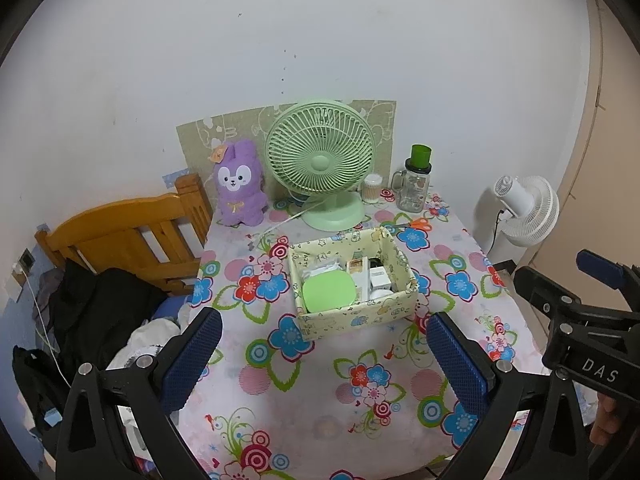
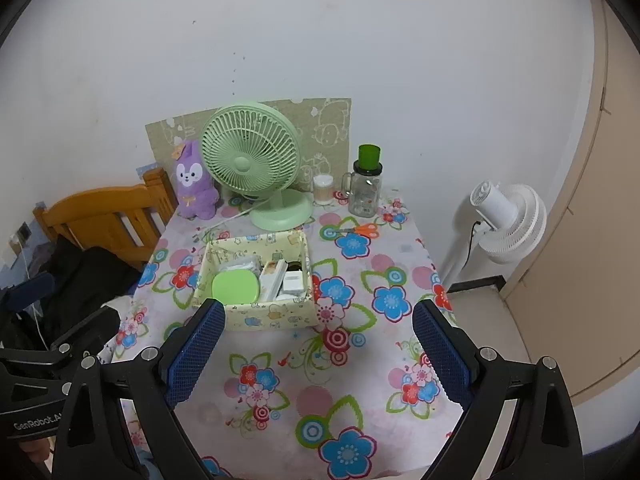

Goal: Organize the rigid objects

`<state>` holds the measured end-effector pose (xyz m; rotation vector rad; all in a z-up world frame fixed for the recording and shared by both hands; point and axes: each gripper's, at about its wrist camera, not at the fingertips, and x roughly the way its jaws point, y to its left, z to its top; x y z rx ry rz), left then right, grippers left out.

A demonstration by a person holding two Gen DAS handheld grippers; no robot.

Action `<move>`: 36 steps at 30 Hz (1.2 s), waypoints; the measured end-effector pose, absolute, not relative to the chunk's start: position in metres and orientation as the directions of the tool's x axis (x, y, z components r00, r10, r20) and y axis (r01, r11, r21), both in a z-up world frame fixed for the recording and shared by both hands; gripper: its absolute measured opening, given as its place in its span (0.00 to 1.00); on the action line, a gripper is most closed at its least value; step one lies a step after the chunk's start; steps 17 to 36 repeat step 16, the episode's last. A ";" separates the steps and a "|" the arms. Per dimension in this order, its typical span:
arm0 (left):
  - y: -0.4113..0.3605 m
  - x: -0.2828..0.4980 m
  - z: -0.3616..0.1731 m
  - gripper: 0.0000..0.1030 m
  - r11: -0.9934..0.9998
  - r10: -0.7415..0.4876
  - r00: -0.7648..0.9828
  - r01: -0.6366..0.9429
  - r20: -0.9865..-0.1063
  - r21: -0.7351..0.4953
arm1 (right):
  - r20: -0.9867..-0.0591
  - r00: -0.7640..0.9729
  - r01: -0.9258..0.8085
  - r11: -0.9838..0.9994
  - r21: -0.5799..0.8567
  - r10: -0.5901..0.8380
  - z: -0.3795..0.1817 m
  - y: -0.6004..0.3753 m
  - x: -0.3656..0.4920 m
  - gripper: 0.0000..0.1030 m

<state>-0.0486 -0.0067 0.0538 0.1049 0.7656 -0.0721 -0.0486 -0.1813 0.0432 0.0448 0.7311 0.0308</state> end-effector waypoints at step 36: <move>-0.003 -0.043 0.043 1.00 0.996 -0.039 0.697 0.081 -0.716 0.024 | -0.671 0.740 -0.036 0.999 0.028 0.046 0.040 -0.177 -0.044 0.94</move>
